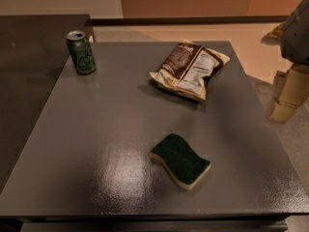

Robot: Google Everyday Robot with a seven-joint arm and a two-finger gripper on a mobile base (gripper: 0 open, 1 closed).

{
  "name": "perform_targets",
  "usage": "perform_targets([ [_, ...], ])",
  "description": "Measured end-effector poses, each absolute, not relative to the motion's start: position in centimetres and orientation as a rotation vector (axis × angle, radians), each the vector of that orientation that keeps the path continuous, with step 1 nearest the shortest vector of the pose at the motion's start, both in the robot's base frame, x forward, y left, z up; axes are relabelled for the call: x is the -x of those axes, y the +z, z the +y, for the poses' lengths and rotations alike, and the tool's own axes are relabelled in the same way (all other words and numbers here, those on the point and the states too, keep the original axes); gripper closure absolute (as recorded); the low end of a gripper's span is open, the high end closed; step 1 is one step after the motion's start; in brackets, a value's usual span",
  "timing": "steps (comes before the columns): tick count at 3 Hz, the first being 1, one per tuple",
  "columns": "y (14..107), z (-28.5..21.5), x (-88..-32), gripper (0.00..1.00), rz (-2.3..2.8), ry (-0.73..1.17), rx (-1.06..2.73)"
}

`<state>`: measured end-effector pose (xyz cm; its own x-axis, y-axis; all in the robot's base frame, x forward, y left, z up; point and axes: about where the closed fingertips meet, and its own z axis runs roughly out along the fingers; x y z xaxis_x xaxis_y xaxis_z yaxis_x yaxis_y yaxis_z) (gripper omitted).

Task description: Pick brown chip bag

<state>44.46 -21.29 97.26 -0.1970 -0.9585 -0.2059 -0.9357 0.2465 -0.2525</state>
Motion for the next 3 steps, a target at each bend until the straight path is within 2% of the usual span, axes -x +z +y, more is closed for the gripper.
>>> perform_targets([
  [1,94.4,-18.3,-49.3,0.00,2.013,-0.110,1.920],
  [3,93.8,-18.0,-50.4,0.00,1.950,-0.122,1.980],
])
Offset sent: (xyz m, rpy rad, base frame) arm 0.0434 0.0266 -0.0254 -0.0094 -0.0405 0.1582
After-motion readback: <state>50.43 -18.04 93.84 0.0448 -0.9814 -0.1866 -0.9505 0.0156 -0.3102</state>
